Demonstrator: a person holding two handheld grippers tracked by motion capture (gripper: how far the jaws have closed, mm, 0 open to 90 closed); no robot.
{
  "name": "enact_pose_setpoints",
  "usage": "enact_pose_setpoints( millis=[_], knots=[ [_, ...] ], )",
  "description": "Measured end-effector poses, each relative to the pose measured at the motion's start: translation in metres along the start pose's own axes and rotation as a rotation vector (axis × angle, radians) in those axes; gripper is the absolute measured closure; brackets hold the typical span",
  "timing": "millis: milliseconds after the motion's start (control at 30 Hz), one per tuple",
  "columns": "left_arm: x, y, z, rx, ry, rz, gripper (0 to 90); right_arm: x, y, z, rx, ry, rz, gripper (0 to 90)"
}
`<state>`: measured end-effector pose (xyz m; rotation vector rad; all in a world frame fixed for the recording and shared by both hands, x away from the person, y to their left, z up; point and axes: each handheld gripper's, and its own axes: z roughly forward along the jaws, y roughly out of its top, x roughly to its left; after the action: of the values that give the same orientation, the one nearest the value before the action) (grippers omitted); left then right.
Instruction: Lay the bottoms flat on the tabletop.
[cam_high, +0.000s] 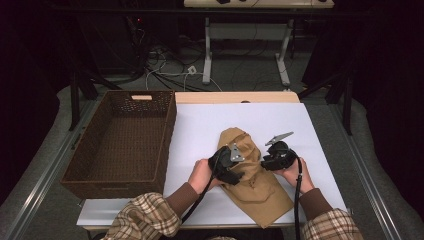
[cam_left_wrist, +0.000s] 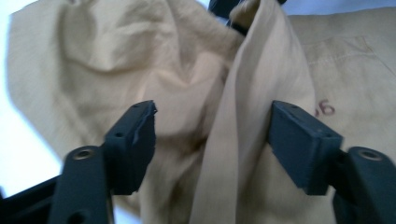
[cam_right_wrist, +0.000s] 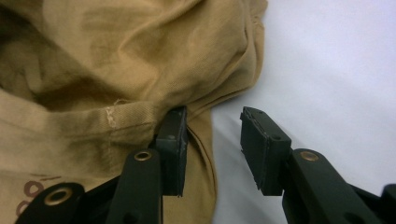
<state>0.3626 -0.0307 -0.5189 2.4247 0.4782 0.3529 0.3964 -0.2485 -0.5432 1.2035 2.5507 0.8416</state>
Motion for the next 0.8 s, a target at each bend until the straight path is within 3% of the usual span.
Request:
enact_pose_setpoints(
  millis=[100, 133, 200, 233, 300, 400, 467, 600, 800],
  knots=[
    [-0.001, 0.007, 0.012, 0.032, 0.001, 0.029, 32.5, 0.002, 0.000, 0.002, -0.012, -0.016, -0.014, 65.0],
    [-0.001, 0.008, 0.015, 0.036, 0.002, 0.037, 36.6, 0.003, 0.000, 0.003, -0.011, -0.022, -0.015, 67.5],
    [-0.006, 0.010, 0.024, 0.059, 0.037, 0.092, 48.6, 0.005, 0.000, 0.004, -0.023, -0.026, -0.019, 73.2],
    [-0.007, 0.011, 0.027, 0.072, 0.035, 0.112, 52.5, 0.005, 0.000, 0.004, -0.021, -0.024, -0.021, 75.2],
    [-0.007, 0.010, 0.033, 0.080, 0.032, 0.121, 62.4, 0.006, 0.001, 0.005, -0.019, -0.022, -0.026, 79.5],
    [-0.003, 0.008, 0.037, 0.080, 0.000, 0.096, 78.1, 0.007, 0.001, 0.005, -0.021, -0.019, -0.026, 83.5],
    [-0.002, 0.006, 0.035, 0.075, 0.001, 0.092, 85.5, 0.007, 0.001, 0.005, -0.028, -0.019, -0.017, 86.5],
    [0.000, 0.001, 0.031, 0.050, 0.003, 0.083, 88.1, 0.002, 0.000, 0.005, -0.036, 0.008, 0.006, 87.4],
    [0.005, -0.008, 0.014, 0.004, 0.030, 0.058, 88.5, 0.002, 0.001, 0.004, -0.038, -0.014, 0.008, 87.7]
  ],
)
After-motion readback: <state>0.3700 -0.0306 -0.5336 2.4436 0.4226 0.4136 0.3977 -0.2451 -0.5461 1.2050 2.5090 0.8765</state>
